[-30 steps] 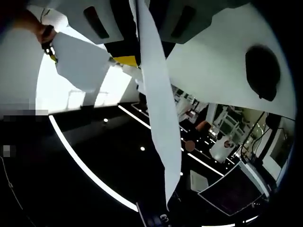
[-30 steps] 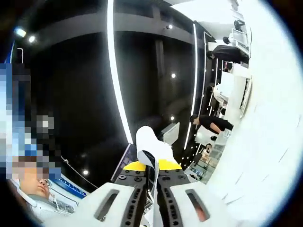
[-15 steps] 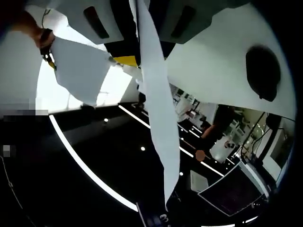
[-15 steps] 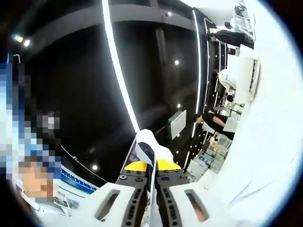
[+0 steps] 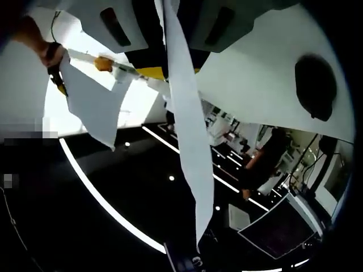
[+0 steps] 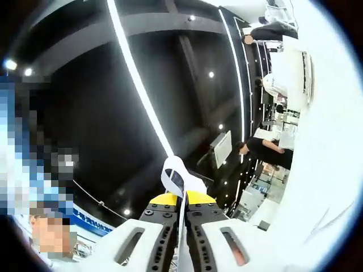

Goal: Organize the stack of printing papers by aligning and flattening the scattered papers on the table

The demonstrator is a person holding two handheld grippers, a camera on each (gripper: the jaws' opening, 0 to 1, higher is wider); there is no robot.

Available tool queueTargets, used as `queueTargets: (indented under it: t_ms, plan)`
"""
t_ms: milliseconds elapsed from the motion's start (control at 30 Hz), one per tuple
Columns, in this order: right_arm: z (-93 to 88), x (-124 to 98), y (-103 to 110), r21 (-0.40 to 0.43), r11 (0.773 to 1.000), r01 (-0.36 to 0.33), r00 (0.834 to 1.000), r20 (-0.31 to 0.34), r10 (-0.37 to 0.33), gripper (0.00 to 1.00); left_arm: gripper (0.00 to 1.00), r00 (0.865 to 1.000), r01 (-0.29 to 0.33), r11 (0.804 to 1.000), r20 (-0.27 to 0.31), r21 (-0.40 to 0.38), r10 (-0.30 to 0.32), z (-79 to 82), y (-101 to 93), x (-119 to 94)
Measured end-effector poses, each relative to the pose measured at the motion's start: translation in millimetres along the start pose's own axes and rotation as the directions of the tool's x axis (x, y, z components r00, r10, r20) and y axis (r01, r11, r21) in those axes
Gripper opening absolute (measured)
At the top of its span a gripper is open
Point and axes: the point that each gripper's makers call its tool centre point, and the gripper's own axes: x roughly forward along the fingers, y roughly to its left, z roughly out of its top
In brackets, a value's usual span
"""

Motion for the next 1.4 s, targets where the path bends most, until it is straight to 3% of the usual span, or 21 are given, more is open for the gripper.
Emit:
queueTargets:
  t_ms: [500,733,1100,1300,1400]
  plan:
    - [-4.7,31,-51,0.09,0.995,0.048,0.999,-0.002,-0.048,0.0,0.06,1.0,0.0,1.0,0.004,-0.008,0.0,0.9,2.5,1]
    - [-11.7,43,-59,0.113,0.992,0.053,0.999,-0.005,-0.053,0.0,0.06,1.0,0.005,1.0,0.001,-0.009,-0.005,0.2,1.8,1]
    - [-45.1,73,-59,0.135,0.99,0.03,0.999,-0.047,-0.024,0.0,0.06,1.0,0.008,1.0,-0.009,-0.012,-0.008,-0.3,-1.2,2]
    - [-59.7,78,-71,0.162,0.986,0.046,0.998,-0.05,-0.038,0.0,0.06,1.0,0.012,1.0,-0.015,-0.015,-0.012,-1.7,-5.6,2]
    - [-57.8,79,-81,0.173,0.983,0.055,0.998,-0.042,-0.049,0.0,0.06,1.0,0.014,1.0,-0.016,-0.015,-0.015,-2.1,-7.2,2]
